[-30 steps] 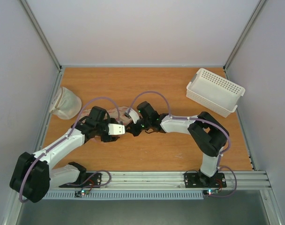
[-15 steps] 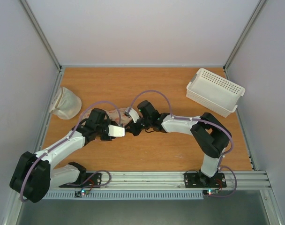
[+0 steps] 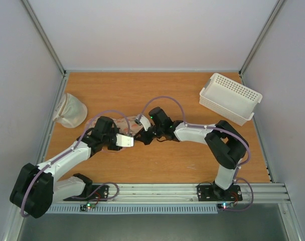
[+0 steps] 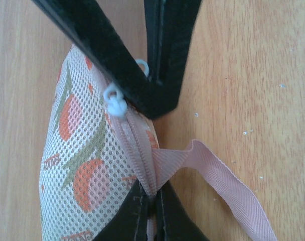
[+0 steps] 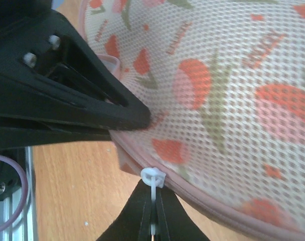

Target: Unzip the laundry bag and remove the bra

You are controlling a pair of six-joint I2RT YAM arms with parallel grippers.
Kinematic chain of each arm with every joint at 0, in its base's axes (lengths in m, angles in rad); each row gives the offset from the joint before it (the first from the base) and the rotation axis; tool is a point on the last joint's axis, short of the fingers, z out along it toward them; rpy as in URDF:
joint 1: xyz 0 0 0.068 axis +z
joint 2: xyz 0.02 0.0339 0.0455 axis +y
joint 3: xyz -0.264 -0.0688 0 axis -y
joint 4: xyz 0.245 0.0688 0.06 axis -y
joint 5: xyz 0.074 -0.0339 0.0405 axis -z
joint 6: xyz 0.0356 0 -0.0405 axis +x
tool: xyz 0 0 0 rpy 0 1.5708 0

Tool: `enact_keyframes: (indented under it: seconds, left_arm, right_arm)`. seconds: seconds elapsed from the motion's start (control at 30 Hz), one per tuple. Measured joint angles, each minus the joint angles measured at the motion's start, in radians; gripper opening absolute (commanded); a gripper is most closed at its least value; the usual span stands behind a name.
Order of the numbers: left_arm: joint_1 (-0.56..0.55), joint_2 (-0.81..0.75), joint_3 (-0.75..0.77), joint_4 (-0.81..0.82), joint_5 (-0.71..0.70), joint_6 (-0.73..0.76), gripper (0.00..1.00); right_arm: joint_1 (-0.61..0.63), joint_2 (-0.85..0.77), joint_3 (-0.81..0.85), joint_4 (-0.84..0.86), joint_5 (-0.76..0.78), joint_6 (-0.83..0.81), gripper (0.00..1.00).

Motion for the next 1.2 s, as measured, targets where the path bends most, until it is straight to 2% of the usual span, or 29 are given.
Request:
enact_keyframes:
  seconds: [0.33,0.6,0.93,0.97,1.0,1.03,1.07,1.13,1.2]
  left_arm:
    - [-0.002,-0.012,-0.018,0.01,-0.001,0.014,0.01]
    - [-0.006,-0.026,0.003,0.016,0.066,0.037,0.01]
    - [-0.006,-0.061,0.04,-0.021,0.146,0.043,0.01]
    - [-0.006,-0.061,0.039,-0.024,0.145,0.036,0.13]
    - [-0.006,-0.061,0.039,-0.025,0.145,0.028,0.35]
    - [-0.006,-0.061,0.039,-0.026,0.143,0.024,0.53]
    - [-0.006,-0.062,0.039,-0.031,0.143,0.019,0.65]
    - [-0.006,-0.066,0.034,-0.054,0.14,0.01,0.78]
    - [-0.005,-0.068,0.031,-0.084,0.14,0.001,0.83]
  right_arm:
    - [-0.169,-0.046,-0.077,-0.051,0.023,-0.034,0.01]
    - [-0.294,-0.032,-0.078,-0.06,0.012,-0.052,0.01]
    - [-0.349,0.031,-0.034,-0.035,-0.034,-0.054,0.01]
    - [-0.349,0.031,-0.034,-0.034,-0.035,-0.054,0.01]
    - [-0.349,0.031,-0.035,-0.032,-0.039,-0.053,0.01]
    - [-0.349,0.031,-0.035,-0.031,-0.041,-0.053,0.01]
    - [-0.348,0.031,-0.037,-0.026,-0.033,-0.051,0.01]
    - [-0.351,0.03,-0.043,-0.019,-0.009,-0.047,0.01]
    - [-0.348,0.025,-0.052,-0.019,0.012,-0.044,0.01]
